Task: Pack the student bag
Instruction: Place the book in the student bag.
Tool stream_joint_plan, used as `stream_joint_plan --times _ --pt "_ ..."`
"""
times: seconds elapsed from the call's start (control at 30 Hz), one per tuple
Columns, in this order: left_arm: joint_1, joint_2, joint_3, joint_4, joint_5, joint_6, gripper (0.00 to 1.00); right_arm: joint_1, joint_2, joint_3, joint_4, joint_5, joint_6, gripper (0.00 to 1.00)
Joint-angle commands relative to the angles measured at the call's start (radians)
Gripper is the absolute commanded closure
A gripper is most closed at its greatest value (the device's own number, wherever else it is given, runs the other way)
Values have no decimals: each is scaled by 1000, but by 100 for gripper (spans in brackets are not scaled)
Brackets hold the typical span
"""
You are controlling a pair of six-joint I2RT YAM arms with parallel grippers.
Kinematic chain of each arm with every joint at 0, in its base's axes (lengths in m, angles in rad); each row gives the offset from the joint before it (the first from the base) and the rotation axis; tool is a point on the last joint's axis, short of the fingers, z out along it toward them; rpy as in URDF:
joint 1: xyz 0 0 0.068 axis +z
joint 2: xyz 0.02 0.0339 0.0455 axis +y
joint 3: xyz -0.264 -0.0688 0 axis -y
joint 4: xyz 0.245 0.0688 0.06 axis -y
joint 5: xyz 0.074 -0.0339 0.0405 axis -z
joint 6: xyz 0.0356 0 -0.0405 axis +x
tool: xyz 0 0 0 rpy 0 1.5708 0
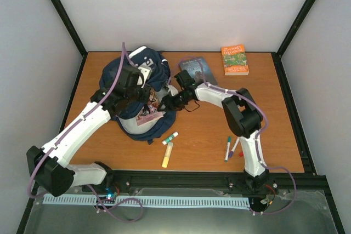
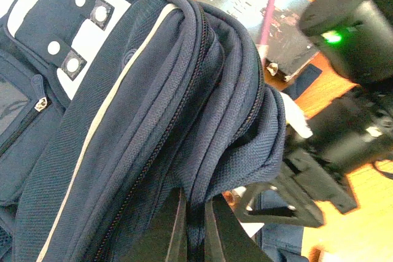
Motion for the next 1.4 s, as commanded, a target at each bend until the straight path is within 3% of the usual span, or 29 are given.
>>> stream_joint_plan --times 0.0,0.2,0.43,0.57,0.8,0.97,1.2,1.37 --pt "1 -71 22 94 -3 -14 99 4 -189 -139 45 121 -112 43" --pt "7 -73 24 85 -7 -27 99 35 -352 -276 38 180 -267 45" --pt "34 -77 25 86 27 -45 99 142 -454 -346 2 336 -675 64" --pt "50 -70 28 83 58 -53 99 211 -473 -340 -34 430 -946 70" --pt "58 -62 31 84 72 -60 99 306 -463 -332 75 642 -1143 85" --pt "60 -63 28 83 72 -58 99 360 -399 -304 146 749 -1240 84" --pt "60 -65 28 82 77 -58 99 396 -325 -303 230 827 -1329 65" --pt "60 -63 29 81 83 -58 99 404 -264 -281 255 858 -1380 60"
